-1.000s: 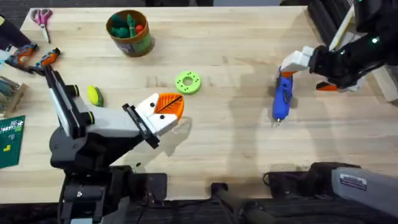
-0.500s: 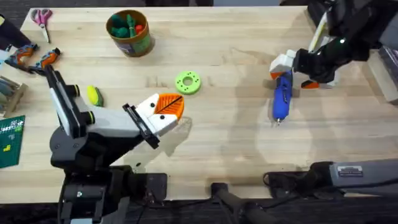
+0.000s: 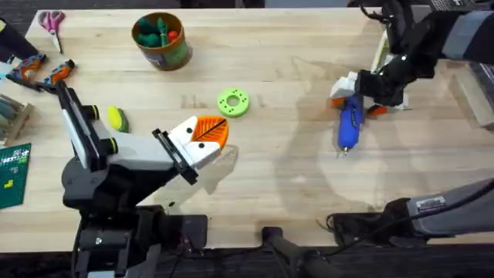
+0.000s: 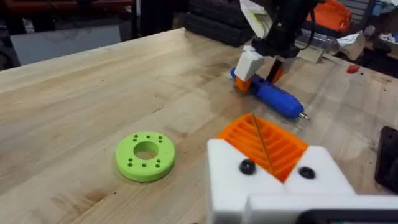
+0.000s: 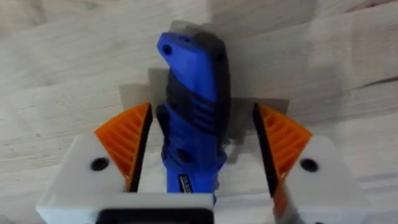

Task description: Pick up the gripper from the table and insert it into the empty holder that is missing its gripper. Then pick up a screw, insert it into the mounting hole, and use the screwdriver to tighten it. Finally, clean up the table by picking up the vegetable and placing it into the bucket.

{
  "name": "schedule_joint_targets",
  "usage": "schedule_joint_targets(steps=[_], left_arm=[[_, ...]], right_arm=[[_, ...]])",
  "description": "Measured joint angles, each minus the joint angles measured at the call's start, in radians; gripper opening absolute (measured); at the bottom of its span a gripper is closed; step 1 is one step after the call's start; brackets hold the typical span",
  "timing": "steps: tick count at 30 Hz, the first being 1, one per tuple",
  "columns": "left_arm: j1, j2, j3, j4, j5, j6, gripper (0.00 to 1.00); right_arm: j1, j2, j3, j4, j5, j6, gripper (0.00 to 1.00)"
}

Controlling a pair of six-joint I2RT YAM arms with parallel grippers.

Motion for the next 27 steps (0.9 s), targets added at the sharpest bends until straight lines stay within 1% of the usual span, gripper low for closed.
schedule_joint_targets(steps=[4, 5, 6, 7, 8, 9, 10, 11, 12, 20, 23, 27], left_arm=[[0.000, 0.000, 0.000, 0.000, 0.000, 0.000, 0.006], [0.000, 0.000, 0.000, 0.000, 0.000, 0.000, 0.006], [0.000, 0.000, 0.000, 0.000, 0.000, 0.000, 0.006], [0.000, 0.000, 0.000, 0.000, 0.000, 0.000, 0.006], [0.000, 0.000, 0.000, 0.000, 0.000, 0.000, 0.006], [0.000, 0.000, 0.000, 0.000, 0.000, 0.000, 0.006], [0.000, 0.000, 0.000, 0.000, 0.000, 0.000, 0.006], [0.000, 0.000, 0.000, 0.000, 0.000, 0.000, 0.006], [0.000, 0.000, 0.000, 0.000, 0.000, 0.000, 0.006], [0.000, 0.000, 0.000, 0.000, 0.000, 0.000, 0.006], [0.000, 0.000, 0.000, 0.000, 0.000, 0.000, 0.006], [0.000, 0.000, 0.000, 0.000, 0.000, 0.000, 0.006]], right_arm=[[0.000, 0.001, 0.000, 0.000, 0.004, -0.002, 0.897], [0.000, 0.003, 0.000, 0.000, 0.005, -0.004, 0.879], [0.000, 0.005, 0.000, 0.000, 0.010, -0.005, 0.841], [0.000, 0.006, 0.000, -0.001, 0.016, -0.008, 0.770], [0.000, 0.007, 0.000, -0.001, 0.018, -0.009, 0.637], [-0.002, 0.011, 0.000, 0.003, 0.030, -0.010, 0.198], [-0.002, 0.015, 0.000, 0.003, 0.032, -0.012, 0.070], [-0.002, 0.016, 0.000, 0.006, 0.032, -0.009, 0.034], [-0.002, 0.016, 0.000, 0.007, 0.032, -0.009, 0.022], [-0.001, -0.004, 0.000, -0.004, 0.026, -0.009, 0.027], [0.000, -0.064, 0.001, -0.029, 0.019, -0.009, 0.027], [0.001, -0.196, 0.026, -0.065, -0.016, -0.042, 0.027]])
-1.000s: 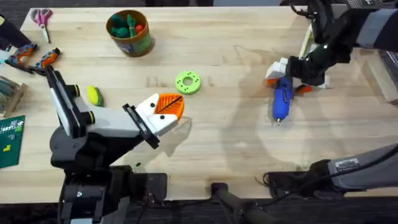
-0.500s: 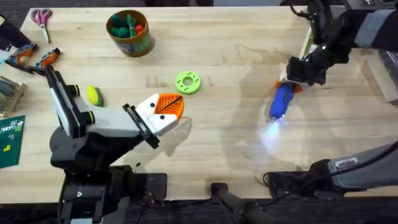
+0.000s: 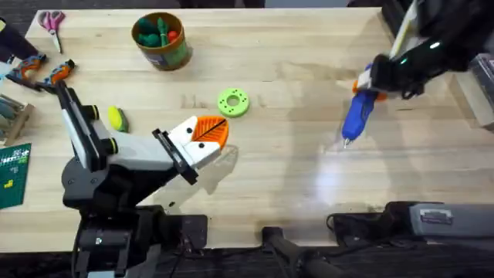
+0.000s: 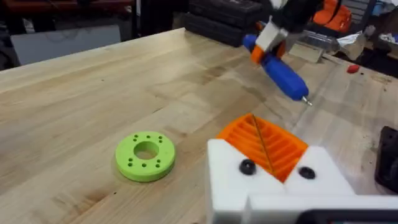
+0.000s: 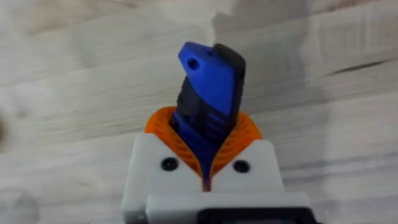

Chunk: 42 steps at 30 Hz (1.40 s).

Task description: Pick up the gripper from the table and insert it into the empty holder that is missing its gripper. Then pick up a screw, insert it into the mounting hole, and use the screwdriver to tighten it. Finally, clean up the table by picking up the vegetable and placing it into the bucket.

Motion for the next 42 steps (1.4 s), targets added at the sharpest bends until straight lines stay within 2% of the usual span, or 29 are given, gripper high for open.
schedule_joint_targets(steps=[8, 14, 18, 29, 30, 33, 42], left_arm=[[0.000, 0.000, 0.000, 0.000, 0.000, 0.000, 0.006], [0.000, 0.000, 0.000, 0.000, 0.000, 0.000, 0.006], [0.000, 0.000, 0.000, 0.000, 0.000, 0.000, 0.006], [0.000, 0.000, 0.000, 0.000, 0.000, 0.000, 0.006], [0.000, 0.000, 0.000, 0.000, 0.000, 0.000, 0.006], [0.000, 0.000, 0.000, 0.000, 0.000, 0.000, 0.006], [0.000, 0.000, 0.000, -0.001, 0.000, 0.000, 0.006]], right_arm=[[0.071, -0.218, 0.083, 0.021, -0.176, -0.111, 0.027], [0.183, -0.330, 0.089, 0.191, -0.324, -0.160, 0.027], [0.277, -0.370, 0.094, 0.308, -0.383, -0.171, 0.027], [0.540, -0.346, 0.095, 0.615, -0.423, -0.207, 0.027], [0.601, -0.330, 0.095, 0.673, -0.424, -0.218, 0.027], [0.669, -0.310, 0.095, 0.744, -0.426, -0.233, 0.027], [0.807, -0.250, 0.086, 0.816, -0.399, -0.239, 0.027]])
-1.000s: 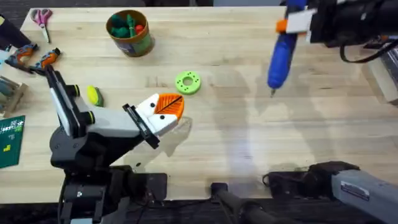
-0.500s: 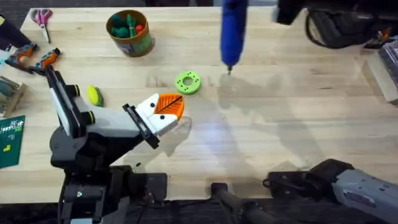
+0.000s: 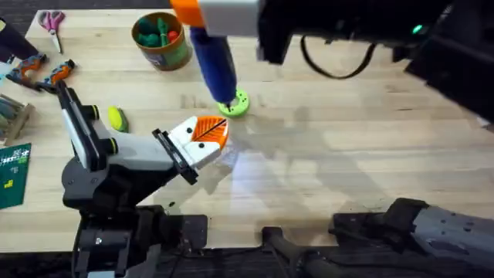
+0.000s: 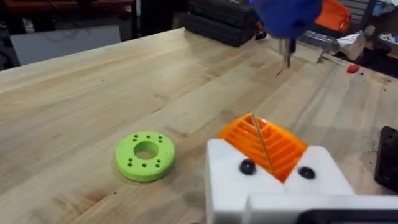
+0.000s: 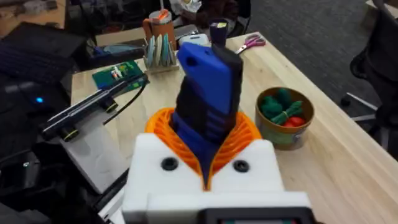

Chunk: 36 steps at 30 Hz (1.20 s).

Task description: Pick up the gripper from the table and insert it into the empty holder that is missing its gripper. Then pick up a screw, insert it into the mounting hole, and use the screwdriver to tighten it. Finally, clean up the table by picking up the vegetable and placing it into the bucket.

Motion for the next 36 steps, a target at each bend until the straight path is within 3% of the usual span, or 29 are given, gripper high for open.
schedule_joint_targets(steps=[5, 6, 7, 9, 13, 23, 36], left_arm=[[0.000, 0.000, 0.000, 0.000, 0.000, 0.000, 0.006], [0.000, 0.000, 0.000, 0.000, 0.000, 0.000, 0.006], [0.000, 0.000, 0.000, 0.000, 0.000, 0.000, 0.006], [0.000, 0.000, 0.000, 0.000, 0.000, 0.000, 0.006], [0.000, 0.000, 0.000, 0.000, 0.000, 0.000, 0.006], [0.000, 0.000, 0.000, 0.000, 0.000, 0.000, 0.006], [0.000, 0.000, 0.000, 0.000, 0.000, 0.000, 0.006]], right_arm=[[0.029, -0.006, -0.094, 0.134, 0.026, 0.009, 0.027], [0.031, -0.009, -0.128, 0.189, 0.027, 0.014, 0.027], [0.033, -0.015, -0.225, 0.372, 0.031, 0.039, 0.027], [0.033, -0.015, -0.282, 0.503, 0.026, 0.058, 0.027], [0.033, -0.015, -0.319, 0.641, -0.058, 0.064, 0.027], [0.048, -0.004, -0.319, 0.700, -0.238, 0.027, 0.027], [0.102, 0.069, -0.319, 0.737, -0.279, -0.065, 0.027]])
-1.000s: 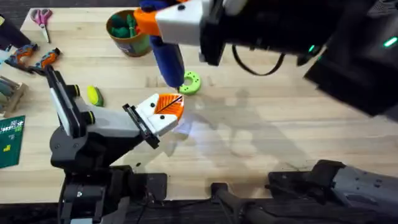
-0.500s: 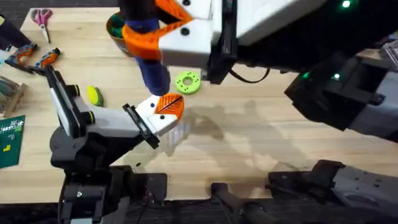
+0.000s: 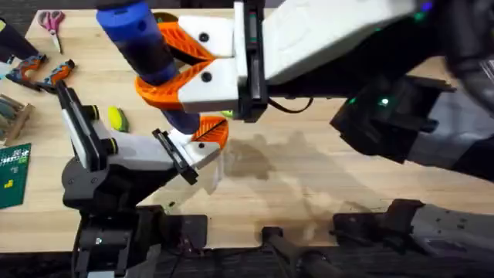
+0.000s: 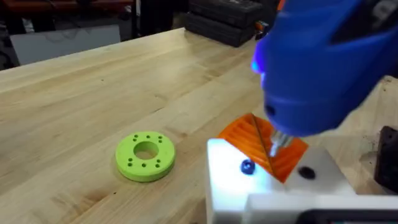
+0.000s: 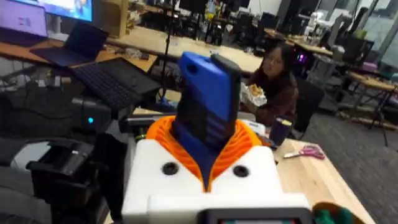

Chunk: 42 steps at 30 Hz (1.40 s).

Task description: Pick up the gripper from the table and insert it into the empty holder that is missing its gripper. Then pick up a screw, insert it into the mounting hole, and use the screwdriver to tighten it. Finally, clean up the table by picking up the vegetable and placing it into the bucket.

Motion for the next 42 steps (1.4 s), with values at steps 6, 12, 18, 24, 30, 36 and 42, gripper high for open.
schedule_joint_targets(steps=[6, 12, 18, 24, 30, 36, 42], left_arm=[[0.000, 0.000, 0.000, 0.000, 0.000, 0.000, 0.006], [0.000, 0.000, 0.000, 0.000, 0.000, 0.000, 0.006], [0.000, 0.000, 0.000, 0.000, 0.000, 0.000, 0.006], [0.000, 0.000, 0.000, 0.000, 0.000, 0.000, 0.006], [0.000, 0.000, 0.000, 0.000, 0.000, 0.000, 0.006], [0.000, 0.000, 0.000, 0.000, 0.000, 0.000, 0.006], [0.000, 0.000, 0.000, 0.000, 0.000, 0.000, 0.006]], right_arm=[[0.000, 0.032, 0.001, 0.020, 0.020, 0.002, 0.027], [0.000, 0.046, 0.014, 0.020, 0.035, 0.013, 0.027], [0.000, 0.046, 0.023, 0.041, 0.039, 0.019, 0.027], [0.000, 0.046, 0.024, 0.041, 0.043, 0.030, 0.027], [0.000, 0.046, 0.025, 0.018, 0.043, 0.044, 0.027], [0.000, 0.046, 0.025, 0.011, 0.043, 0.054, 0.027], [0.000, 0.046, 0.025, 0.011, 0.043, 0.054, 0.027]])
